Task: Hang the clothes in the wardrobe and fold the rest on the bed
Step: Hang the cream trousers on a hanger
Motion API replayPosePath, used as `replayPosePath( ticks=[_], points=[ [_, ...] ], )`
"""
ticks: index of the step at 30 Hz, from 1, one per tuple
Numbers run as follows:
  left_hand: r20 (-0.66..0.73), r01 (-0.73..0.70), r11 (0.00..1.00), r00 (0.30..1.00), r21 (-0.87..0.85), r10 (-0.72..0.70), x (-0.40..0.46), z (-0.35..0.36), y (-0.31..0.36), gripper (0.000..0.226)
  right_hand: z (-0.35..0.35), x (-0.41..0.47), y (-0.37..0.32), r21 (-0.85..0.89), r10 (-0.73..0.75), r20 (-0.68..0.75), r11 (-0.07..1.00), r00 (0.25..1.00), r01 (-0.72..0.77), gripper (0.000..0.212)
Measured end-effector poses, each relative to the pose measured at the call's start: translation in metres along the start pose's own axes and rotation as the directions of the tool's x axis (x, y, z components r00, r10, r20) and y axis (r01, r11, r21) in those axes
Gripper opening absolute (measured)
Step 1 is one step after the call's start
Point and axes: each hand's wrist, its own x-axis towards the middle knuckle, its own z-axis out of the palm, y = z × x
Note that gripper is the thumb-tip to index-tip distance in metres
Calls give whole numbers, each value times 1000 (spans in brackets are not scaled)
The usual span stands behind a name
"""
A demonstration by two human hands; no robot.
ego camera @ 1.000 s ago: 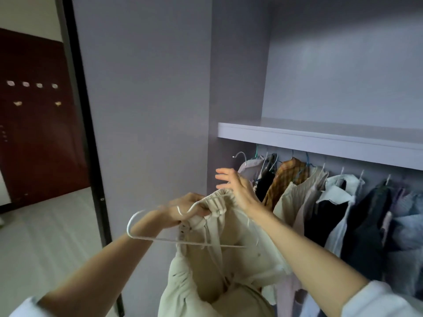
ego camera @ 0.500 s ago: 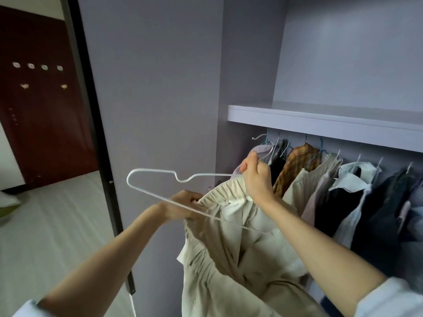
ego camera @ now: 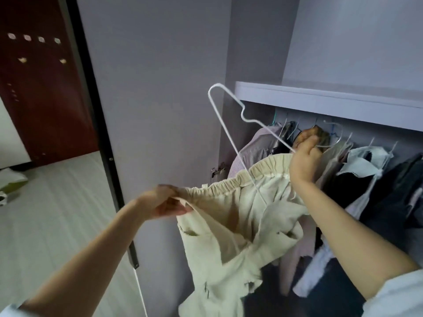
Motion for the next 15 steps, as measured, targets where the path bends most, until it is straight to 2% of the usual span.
replayPosePath(
  ticks=[1, 3, 6, 10, 12, 15],
  points=[
    [12, -4, 995, 1000, -104, 6, -1, -1, 8, 28, -4, -3, 5, -19, -30, 39, 999, 999, 31, 54],
    [-14, -33, 984, 999, -174, 31, -3, -2, 20, 26, -11, -7, 13, -64, -88, 102, 993, 991, 94, 53],
    [-75, -85, 985, 994, -153, 74, -5, -3, 30, 21, -18, -8, 24, -87, -164, 193, 979, 968, 183, 56],
    [-63, -151, 979, 988, -135, 144, -4, 15, 48, 22, -12, -13, 21, -37, -137, 326, 987, 935, 157, 67],
    [-13, -176, 980, 984, -97, 175, -6, 34, 58, 28, -5, -22, 20, 94, -73, 305, 994, 949, 47, 62],
    [74, -203, 976, 975, -81, 209, -10, 57, 70, 30, 5, -45, 27, 294, 194, 185, 925, 963, -243, 49]
  ],
)
